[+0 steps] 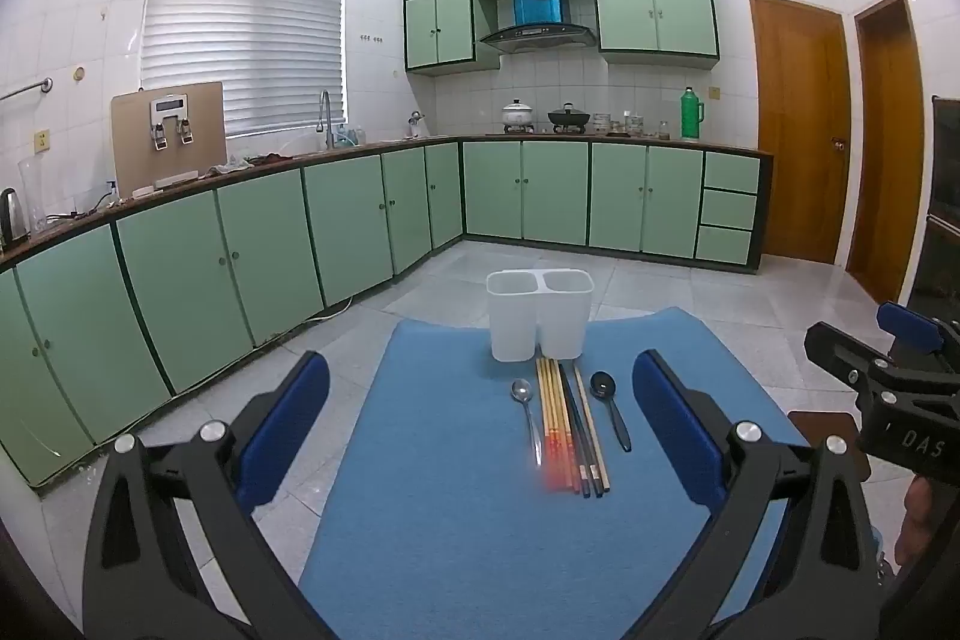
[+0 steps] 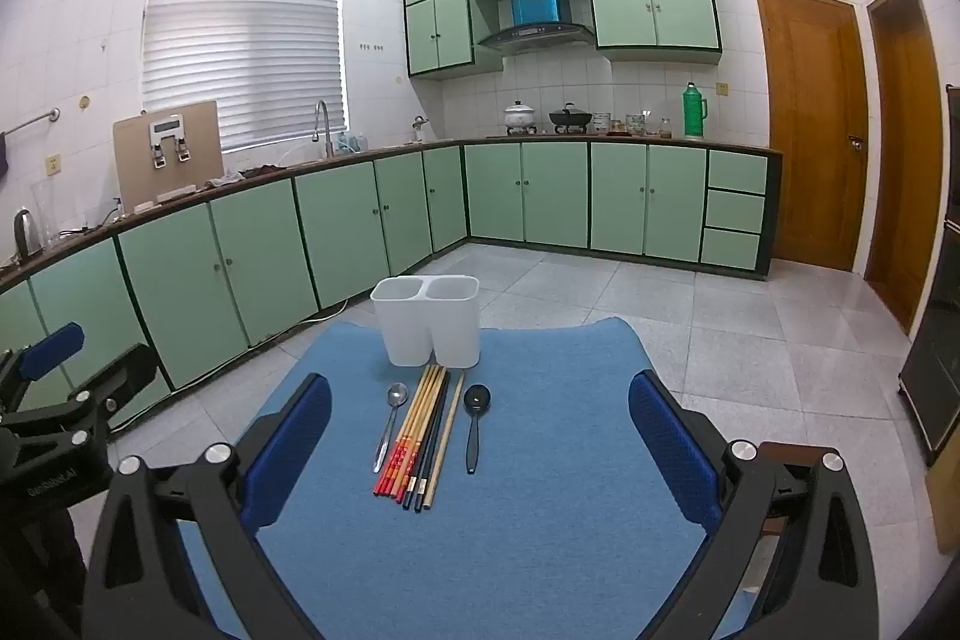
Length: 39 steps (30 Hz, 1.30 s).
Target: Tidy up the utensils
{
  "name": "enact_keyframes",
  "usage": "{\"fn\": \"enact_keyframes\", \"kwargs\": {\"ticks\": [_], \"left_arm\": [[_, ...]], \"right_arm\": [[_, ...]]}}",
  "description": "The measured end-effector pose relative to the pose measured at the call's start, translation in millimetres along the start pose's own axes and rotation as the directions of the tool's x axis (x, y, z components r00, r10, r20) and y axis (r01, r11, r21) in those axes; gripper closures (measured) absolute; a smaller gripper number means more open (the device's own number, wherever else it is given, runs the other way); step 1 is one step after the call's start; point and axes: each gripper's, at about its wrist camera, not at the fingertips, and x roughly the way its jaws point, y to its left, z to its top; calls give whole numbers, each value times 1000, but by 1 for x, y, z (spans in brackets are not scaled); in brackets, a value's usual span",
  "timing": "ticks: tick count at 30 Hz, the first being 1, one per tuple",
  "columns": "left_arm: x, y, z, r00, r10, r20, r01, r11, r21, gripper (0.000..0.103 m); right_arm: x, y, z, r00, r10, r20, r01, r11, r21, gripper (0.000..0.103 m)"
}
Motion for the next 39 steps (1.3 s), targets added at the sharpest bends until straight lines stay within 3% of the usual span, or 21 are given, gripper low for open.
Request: {"fn": "enact_keyframes", "kwargs": {"ticks": [39], "left_arm": [[0,-5,-5,1000,6,6,-6,1000,10,5]], "right_arm": [[3,2,-4,1000,4,-6,-4,1000,-1,6]]}}
